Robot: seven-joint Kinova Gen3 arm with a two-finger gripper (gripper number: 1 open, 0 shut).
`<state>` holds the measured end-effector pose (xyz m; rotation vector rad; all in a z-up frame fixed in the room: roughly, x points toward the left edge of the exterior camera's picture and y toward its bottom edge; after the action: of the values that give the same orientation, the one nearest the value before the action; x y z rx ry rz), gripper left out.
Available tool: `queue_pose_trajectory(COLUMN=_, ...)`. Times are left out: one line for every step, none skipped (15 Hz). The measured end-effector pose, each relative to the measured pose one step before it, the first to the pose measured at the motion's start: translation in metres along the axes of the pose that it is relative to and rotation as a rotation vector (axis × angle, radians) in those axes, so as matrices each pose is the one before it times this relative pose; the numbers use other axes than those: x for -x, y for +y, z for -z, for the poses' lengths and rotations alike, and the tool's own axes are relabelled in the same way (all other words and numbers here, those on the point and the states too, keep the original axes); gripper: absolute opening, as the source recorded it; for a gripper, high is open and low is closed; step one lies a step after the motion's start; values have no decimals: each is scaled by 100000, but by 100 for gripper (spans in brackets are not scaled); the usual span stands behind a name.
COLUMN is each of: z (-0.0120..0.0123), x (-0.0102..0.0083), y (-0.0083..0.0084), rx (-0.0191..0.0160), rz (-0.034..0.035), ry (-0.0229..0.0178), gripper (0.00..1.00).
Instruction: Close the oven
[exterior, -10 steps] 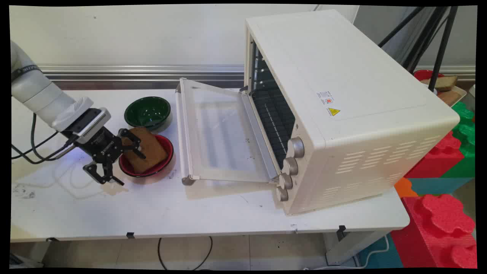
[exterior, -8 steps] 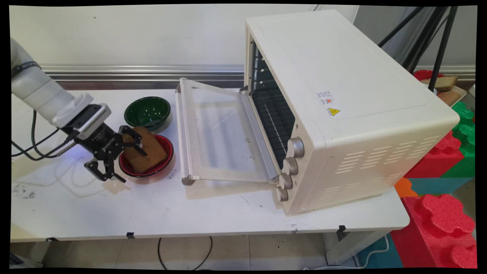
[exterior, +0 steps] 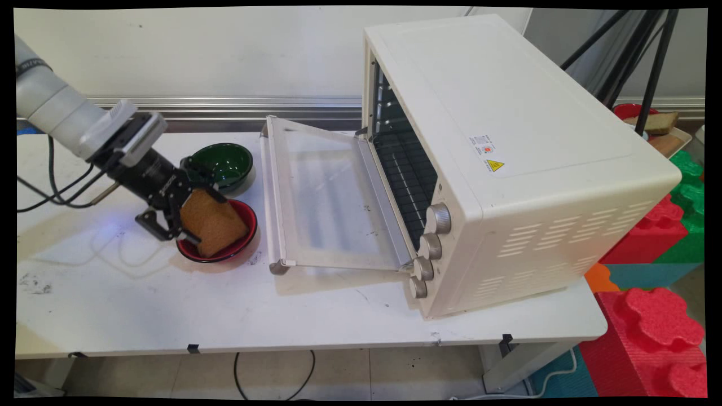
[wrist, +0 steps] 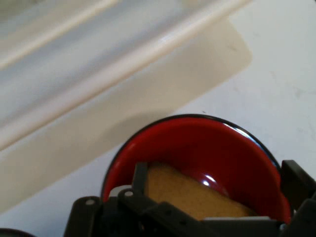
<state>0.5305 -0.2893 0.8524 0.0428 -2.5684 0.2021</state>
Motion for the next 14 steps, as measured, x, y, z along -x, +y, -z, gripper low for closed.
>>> queue_pose_trajectory(z=134, x=-93, y=-330, rx=-873, rz=1409, ry=432, gripper=100)
queue_pose_trajectory(z=101, x=-62, y=-548, rx=-1371, rz=2280, ry=478, gripper=100)
queue_pose_trajectory(z=-8, x=-1, y=-456, rx=-1135, rz=1760, ry=300, gripper=100)
queue_pose_trajectory(z=-59, x=32, y=-520, rx=-1345, rz=2017, ry=257, gripper=100)
queue_pose_trajectory(z=-93, x=37, y=-321, rx=-724, rz=1137, ry=77, gripper=100)
queue_pose_trajectory(z=-204, x=38, y=-514, rx=-1014, rz=1620, ry=106, gripper=100)
queue_pose_trajectory(z=-238, x=77, y=-471, rx=-932, rz=1668, ry=82, gripper=100)
queue_pose_trajectory(z=-404, x=87, y=-652, rx=-1260, rz=2307, ry=196, gripper=100)
queue_pose_trajectory(z=-336, x=63, y=-459, rx=-825, rz=1717, ry=155, gripper=100)
queue_pose_trajectory(z=-363, x=58, y=-443, rx=-665, rz=1671, ry=114, gripper=100)
queue_pose_trajectory(z=-425, x=85, y=-456, rx=-618, rz=1852, ry=108, gripper=100)
queue_pose_trajectory(z=-308, x=36, y=-298, rx=-323, rz=1204, ry=85, gripper=100)
queue_pose_trajectory(z=-290, x=40, y=-245, rx=-198, rz=1163, ry=132, gripper=100)
queue_pose_trajectory(z=-371, x=68, y=-297, rx=-259, rz=1518, ry=206, gripper=100)
